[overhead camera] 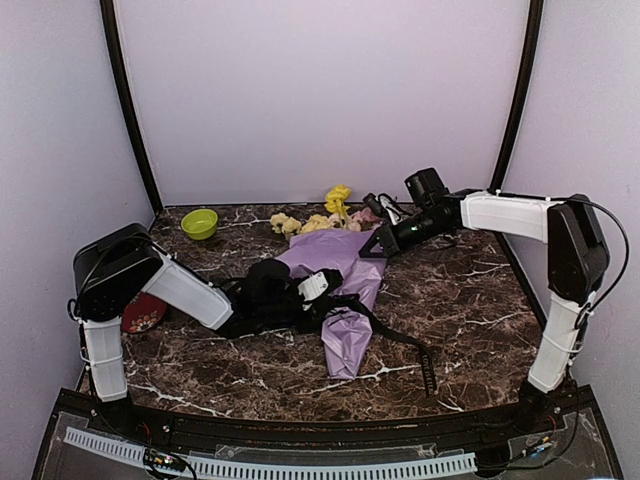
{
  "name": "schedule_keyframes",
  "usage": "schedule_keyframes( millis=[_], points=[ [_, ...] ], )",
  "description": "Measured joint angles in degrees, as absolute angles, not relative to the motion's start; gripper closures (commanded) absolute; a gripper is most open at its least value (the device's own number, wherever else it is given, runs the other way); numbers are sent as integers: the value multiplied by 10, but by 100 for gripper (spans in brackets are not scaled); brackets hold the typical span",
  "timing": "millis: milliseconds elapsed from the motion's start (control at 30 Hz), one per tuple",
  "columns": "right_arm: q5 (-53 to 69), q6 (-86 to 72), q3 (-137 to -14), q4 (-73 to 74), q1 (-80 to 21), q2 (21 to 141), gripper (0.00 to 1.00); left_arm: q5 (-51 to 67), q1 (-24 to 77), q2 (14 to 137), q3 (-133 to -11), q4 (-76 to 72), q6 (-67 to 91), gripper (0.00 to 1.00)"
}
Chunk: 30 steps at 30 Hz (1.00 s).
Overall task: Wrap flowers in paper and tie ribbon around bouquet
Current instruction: Tie the half-tied ribbon around the folded bouquet.
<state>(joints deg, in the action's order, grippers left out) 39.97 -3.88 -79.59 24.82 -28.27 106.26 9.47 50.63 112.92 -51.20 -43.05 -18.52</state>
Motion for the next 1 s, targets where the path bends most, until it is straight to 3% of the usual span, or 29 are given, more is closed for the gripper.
schedule_keyframes(
  millis=[333,1000],
  points=[
    [414,-20,-831,253,-339,1157,89,76,510,1129,-501,-460,-193,100],
    [431,-6,-804,265,-362,1158,72,75,510,1129,-497,-467,-191,100]
  ],
)
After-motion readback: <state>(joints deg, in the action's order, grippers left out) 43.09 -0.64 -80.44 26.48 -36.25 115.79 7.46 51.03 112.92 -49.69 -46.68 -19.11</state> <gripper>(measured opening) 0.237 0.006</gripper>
